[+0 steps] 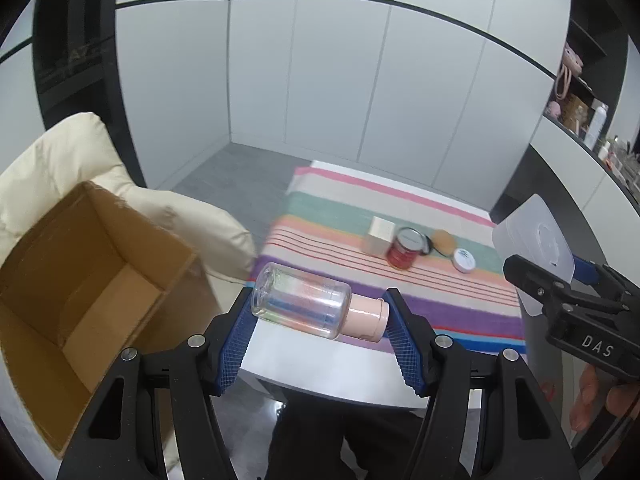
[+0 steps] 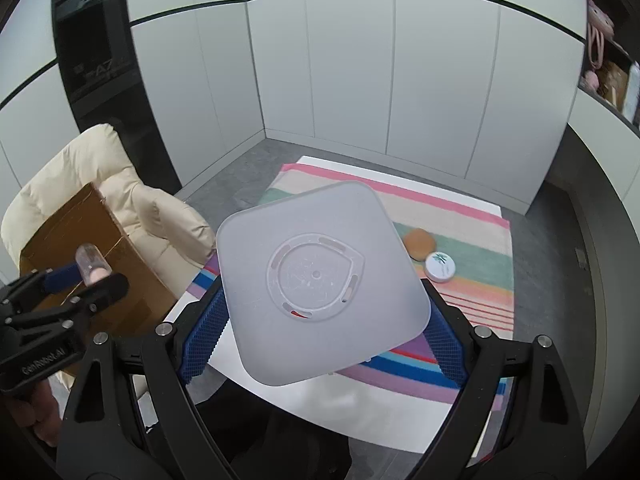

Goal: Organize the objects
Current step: 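Carry the bottle and lid with both tools over the cardboard box, then open the left tool dropping the bottle while the right tool drops the lid into the box, then move both tools back over the table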

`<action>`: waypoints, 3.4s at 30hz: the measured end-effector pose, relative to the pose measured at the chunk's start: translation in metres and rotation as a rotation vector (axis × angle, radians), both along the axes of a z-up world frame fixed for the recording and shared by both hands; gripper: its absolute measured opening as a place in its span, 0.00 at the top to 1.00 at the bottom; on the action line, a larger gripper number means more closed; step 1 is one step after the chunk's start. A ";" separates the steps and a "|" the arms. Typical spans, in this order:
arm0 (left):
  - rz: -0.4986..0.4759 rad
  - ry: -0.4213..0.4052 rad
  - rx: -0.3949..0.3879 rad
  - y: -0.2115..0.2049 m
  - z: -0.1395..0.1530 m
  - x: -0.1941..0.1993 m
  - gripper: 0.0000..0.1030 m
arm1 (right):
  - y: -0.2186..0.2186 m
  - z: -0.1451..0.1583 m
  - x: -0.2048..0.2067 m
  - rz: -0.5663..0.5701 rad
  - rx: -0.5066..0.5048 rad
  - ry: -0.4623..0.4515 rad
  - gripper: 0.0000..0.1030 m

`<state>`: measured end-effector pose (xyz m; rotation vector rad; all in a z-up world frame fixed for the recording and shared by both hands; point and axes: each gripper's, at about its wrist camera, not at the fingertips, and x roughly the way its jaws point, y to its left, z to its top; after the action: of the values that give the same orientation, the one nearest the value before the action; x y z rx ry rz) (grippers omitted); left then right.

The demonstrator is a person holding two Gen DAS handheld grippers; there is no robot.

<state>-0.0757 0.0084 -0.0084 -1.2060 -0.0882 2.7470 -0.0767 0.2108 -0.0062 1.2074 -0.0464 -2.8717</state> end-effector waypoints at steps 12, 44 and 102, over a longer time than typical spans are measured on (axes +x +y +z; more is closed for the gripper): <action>0.116 0.021 0.023 -0.067 -0.001 0.007 0.37 | -0.066 -0.006 -0.024 0.103 -0.009 0.001 0.12; 0.436 0.094 -0.093 -0.217 0.004 0.069 0.00 | -0.257 -0.017 -0.026 0.437 0.037 -0.011 0.12; 0.490 -0.020 0.000 -0.220 -0.014 0.044 0.00 | -0.229 -0.023 -0.034 0.384 0.075 -0.030 0.00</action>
<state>-0.0319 -0.2111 -0.0224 -1.3646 -0.4413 3.1385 -0.1111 -0.0185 -0.0292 1.1258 0.2656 -2.5412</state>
